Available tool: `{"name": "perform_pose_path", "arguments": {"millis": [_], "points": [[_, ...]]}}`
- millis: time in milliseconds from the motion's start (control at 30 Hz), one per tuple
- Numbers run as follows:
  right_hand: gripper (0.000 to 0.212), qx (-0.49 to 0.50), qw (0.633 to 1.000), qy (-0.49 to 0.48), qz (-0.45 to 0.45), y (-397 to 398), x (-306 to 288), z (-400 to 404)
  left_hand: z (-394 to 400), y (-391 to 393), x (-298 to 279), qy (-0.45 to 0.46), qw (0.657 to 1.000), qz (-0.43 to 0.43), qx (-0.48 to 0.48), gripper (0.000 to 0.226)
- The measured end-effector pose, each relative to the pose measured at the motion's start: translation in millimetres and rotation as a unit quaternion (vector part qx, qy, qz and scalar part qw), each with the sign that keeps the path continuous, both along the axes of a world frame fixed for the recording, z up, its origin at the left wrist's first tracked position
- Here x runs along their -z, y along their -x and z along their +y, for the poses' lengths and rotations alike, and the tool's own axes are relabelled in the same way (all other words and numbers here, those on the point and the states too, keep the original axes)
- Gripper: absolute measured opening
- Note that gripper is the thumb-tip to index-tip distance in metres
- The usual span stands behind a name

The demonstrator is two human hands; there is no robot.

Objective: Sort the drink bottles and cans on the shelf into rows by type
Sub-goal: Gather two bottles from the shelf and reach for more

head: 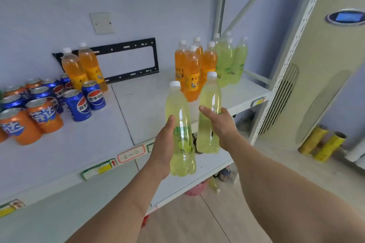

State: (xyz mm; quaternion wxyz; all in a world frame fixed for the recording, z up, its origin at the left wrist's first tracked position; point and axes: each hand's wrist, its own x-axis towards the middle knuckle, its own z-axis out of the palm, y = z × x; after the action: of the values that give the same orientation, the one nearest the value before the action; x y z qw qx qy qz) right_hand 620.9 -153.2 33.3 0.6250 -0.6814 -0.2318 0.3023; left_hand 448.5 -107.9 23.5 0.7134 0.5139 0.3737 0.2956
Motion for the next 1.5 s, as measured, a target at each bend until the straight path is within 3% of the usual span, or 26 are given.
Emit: {"name": "perform_pose_path", "arguments": {"millis": [67,167,300,500,767,900,1100,1233,1500], "points": [[0.081,0.003,1.0,-0.002,0.001,-32,1,4,3,-32,-2,0.0,1.0,-0.007,0.017,0.076],[0.07,0.011,1.0,-0.008,-0.002,-80,1,11,17,-80,-1,0.0,1.0,-0.011,0.025,0.091],[0.06,0.019,1.0,0.003,-0.017,-140,-1,23,37,-137,-2,-0.019,0.997,-0.059,0.055,0.059],[0.052,0.009,1.0,-0.003,-0.019,-219,0,37,52,-210,-1,-0.053,0.988,-0.112,0.093,0.036],[0.062,-0.06,0.998,-0.007,-0.034,-329,8,60,52,-307,9,-0.056,0.995,-0.086,-0.005,0.037],[0.047,-0.118,0.992,-0.014,-0.043,-383,5,70,35,-352,6,-0.043,0.992,-0.076,-0.091,0.06],[0.049,-0.206,0.977,-0.03,-0.037,-434,-1,91,16,-390,2,-0.032,0.983,-0.059,-0.17,0.081],[0.049,-0.249,0.967,-0.053,-0.004,-447,0,108,14,-399,1,-0.057,0.976,-0.025,-0.209,0.077],[0.066,-0.301,0.951,-0.074,0.011,-459,11,126,26,-404,6,-0.063,0.97,-0.046,-0.231,0.073]]}}
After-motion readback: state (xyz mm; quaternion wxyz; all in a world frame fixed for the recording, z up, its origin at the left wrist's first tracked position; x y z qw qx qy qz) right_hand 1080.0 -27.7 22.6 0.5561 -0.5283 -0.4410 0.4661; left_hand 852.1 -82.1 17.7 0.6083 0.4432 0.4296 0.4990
